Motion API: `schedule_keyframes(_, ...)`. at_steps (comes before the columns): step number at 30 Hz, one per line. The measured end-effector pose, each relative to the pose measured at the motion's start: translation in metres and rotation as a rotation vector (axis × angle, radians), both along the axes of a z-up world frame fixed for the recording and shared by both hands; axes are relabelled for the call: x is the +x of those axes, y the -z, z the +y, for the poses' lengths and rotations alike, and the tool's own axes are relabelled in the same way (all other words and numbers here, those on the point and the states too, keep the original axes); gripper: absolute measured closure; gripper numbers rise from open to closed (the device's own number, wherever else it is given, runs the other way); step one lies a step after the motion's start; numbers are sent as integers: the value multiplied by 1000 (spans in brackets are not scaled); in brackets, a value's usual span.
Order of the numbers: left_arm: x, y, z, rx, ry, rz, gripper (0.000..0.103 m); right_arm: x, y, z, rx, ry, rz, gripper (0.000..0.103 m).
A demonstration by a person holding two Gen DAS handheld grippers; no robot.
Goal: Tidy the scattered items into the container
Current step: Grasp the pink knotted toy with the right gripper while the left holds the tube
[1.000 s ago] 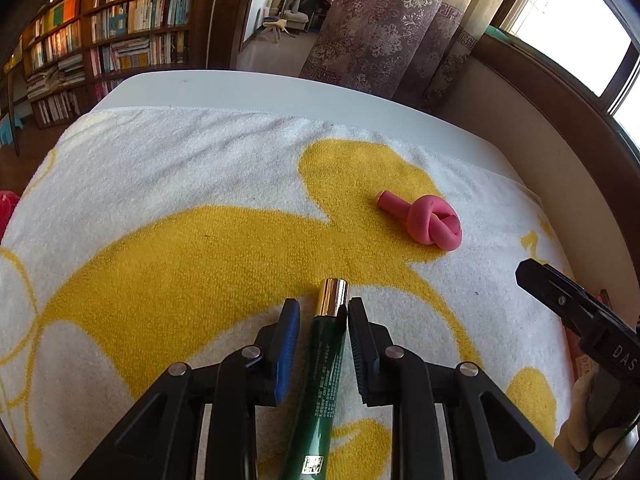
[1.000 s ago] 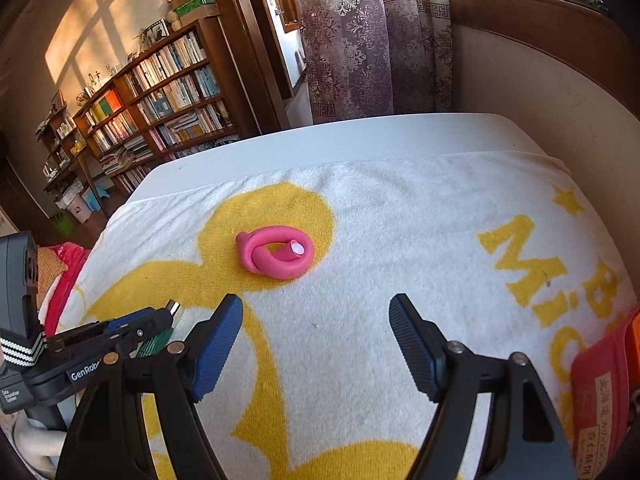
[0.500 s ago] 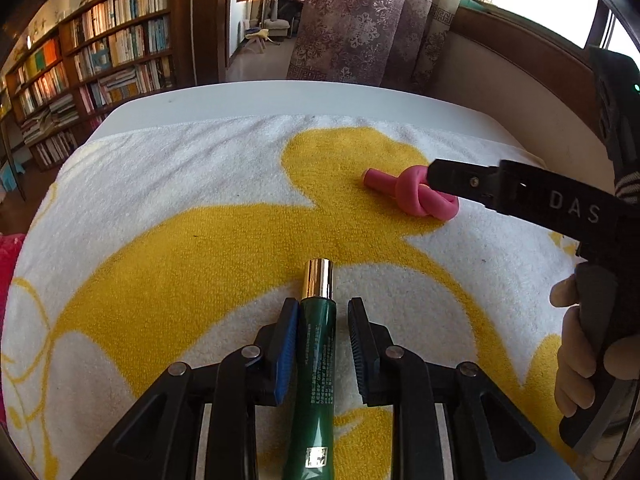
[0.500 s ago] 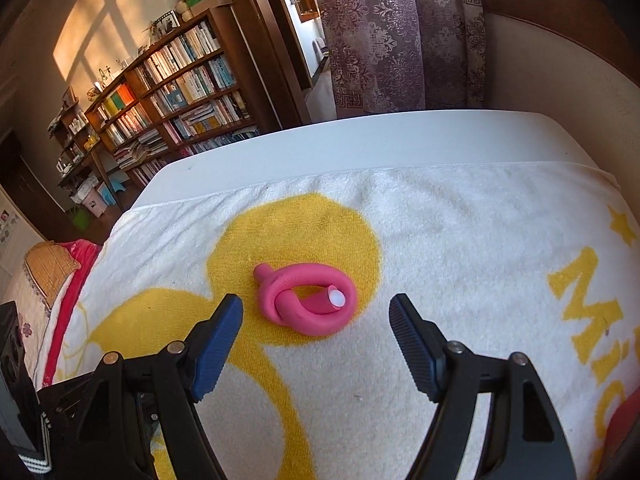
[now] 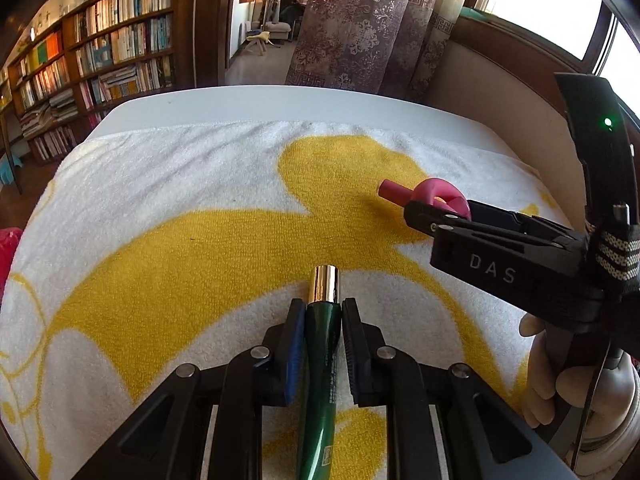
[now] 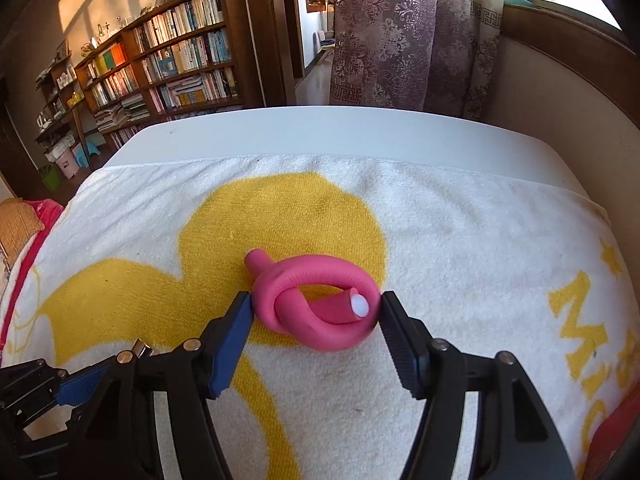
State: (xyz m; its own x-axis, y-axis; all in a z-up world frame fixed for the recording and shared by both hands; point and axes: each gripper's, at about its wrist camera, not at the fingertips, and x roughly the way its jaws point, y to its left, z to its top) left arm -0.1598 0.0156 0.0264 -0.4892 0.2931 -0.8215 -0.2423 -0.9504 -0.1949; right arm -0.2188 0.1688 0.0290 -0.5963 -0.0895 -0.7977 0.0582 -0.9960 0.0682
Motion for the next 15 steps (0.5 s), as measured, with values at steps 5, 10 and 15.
schedule_keyframes(5, 3, -8, 0, 9, 4, 21, 83, 23, -17, 22, -55, 46, 26, 35)
schedule_keyframes(10, 4, -9, 3, -5, 38, 9, 83, 56, -39, 37, -84, 71, 75, 35)
schedule_keyframes(15, 4, 0, 3, -21, 22, -24, 83, 89, -53, 45, -118, 79, 112, 35)
